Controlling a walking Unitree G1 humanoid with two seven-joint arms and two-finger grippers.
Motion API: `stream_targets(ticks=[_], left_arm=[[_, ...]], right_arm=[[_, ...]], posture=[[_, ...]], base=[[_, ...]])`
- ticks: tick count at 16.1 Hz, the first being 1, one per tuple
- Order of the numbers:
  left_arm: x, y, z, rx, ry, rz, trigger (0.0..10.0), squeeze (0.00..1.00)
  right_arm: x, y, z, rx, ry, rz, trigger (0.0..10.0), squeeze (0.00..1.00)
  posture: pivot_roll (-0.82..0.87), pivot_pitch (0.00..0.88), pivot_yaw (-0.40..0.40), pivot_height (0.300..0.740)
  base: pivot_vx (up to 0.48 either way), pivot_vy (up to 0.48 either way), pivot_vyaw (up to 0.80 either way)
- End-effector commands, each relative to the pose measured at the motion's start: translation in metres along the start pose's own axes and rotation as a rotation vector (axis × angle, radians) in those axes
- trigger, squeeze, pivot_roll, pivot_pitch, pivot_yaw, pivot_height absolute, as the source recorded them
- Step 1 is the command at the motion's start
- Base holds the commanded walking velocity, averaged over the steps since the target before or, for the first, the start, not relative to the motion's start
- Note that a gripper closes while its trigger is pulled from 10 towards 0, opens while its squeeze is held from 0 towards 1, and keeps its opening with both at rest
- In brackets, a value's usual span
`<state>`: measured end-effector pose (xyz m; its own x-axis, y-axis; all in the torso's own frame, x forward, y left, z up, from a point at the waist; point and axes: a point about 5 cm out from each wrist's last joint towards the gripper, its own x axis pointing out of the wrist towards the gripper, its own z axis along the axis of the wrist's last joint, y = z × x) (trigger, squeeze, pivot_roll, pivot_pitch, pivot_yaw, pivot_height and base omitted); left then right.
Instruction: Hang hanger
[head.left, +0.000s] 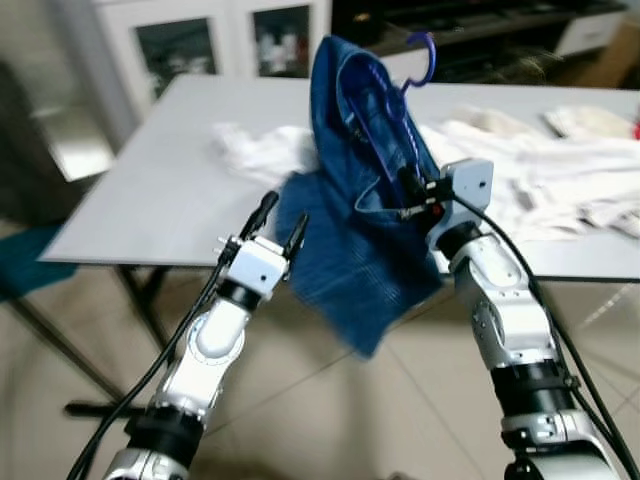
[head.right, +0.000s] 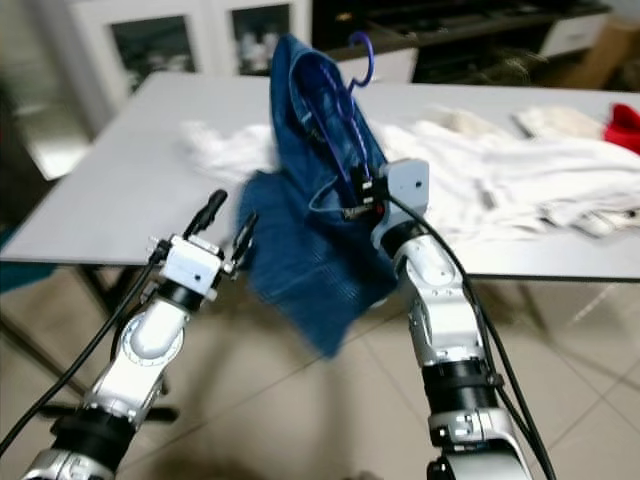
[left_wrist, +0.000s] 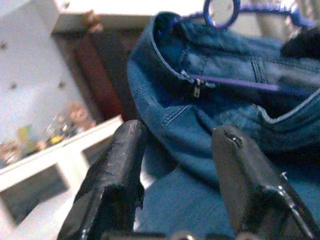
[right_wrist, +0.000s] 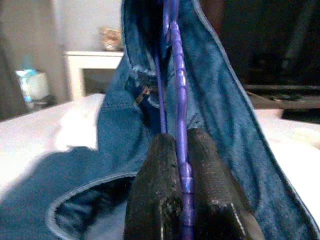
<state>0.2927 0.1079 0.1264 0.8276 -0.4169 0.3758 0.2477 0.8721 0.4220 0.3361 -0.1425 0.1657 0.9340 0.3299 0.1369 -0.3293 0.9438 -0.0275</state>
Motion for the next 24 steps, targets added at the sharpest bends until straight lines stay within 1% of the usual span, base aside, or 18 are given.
stream_targets(ticks=[1,8,11,12,13,15,17,18,19,22,24], left_arm=[[0.007,0.001,0.006,0.018,-0.028,-0.007,10.0,0.00],[0.010,0.003,0.008,0.031,-0.031,-0.002,10.0,0.00],[0.011,0.002,0.008,0.021,-0.039,-0.001,10.0,0.00],[0.011,0.003,0.009,0.020,-0.042,0.001,10.0,0.00],[0.011,0.003,0.010,0.023,-0.046,0.004,10.0,0.00],[0.014,0.005,0.013,0.026,-0.062,0.008,10.0,0.00],[0.018,0.006,0.018,0.021,-0.084,0.013,10.0,0.00],[0.025,0.011,0.025,0.024,-0.118,0.018,10.0,0.00],[0.028,0.015,0.028,0.033,-0.133,0.022,10.0,0.00],[0.040,0.028,0.033,0.053,-0.158,0.054,10.0,0.00],[0.047,0.036,0.035,0.056,-0.166,0.073,10.0,0.00]], right_arm=[[0.003,-0.004,0.011,-0.006,-0.052,-0.011,10.0,0.00],[0.005,-0.003,0.010,-0.005,-0.047,0.002,10.0,0.00],[0.004,-0.001,0.003,-0.016,-0.011,0.020,10.0,0.00],[0.003,-0.001,-0.002,-0.059,0.022,0.033,10.0,0.00],[0.001,-0.001,-0.008,-0.132,0.061,0.051,10.0,0.00],[-0.001,-0.004,-0.015,-0.244,0.106,0.067,10.0,0.00],[-0.003,-0.004,-0.018,-0.298,0.128,0.091,10.0,0.00],[-0.004,-0.003,-0.019,-0.328,0.137,0.118,10.0,0.00],[-0.004,-0.002,-0.019,-0.333,0.134,0.128,10.0,0.00],[-0.004,0.002,-0.019,-0.358,0.127,0.173,10.0,0.00],[-0.006,0.005,-0.019,-0.411,0.123,0.246,10.0,0.00]], posture=[[0.11,0.000,0.002,0.740],[0.11,0.000,0.007,0.740],[0.11,0.000,0.008,0.740],[0.11,0.000,0.008,0.740],[0.11,0.000,0.008,0.740],[0.11,0.000,0.009,0.740],[0.10,0.000,0.008,0.740],[0.11,0.000,0.008,0.740],[0.11,0.000,0.007,0.740],[0.11,0.000,0.001,0.740],[0.11,0.000,-0.001,0.740]], base=[[0.450,0.000,0.00],[0.439,0.000,0.00],[0.000,0.000,0.00],[0.000,0.000,0.00],[0.000,0.000,0.00],[0.000,0.000,0.00],[0.000,0.000,0.00],[0.000,0.000,0.00],[0.000,0.000,0.00],[0.000,0.000,0.00],[0.000,0.000,0.00]])
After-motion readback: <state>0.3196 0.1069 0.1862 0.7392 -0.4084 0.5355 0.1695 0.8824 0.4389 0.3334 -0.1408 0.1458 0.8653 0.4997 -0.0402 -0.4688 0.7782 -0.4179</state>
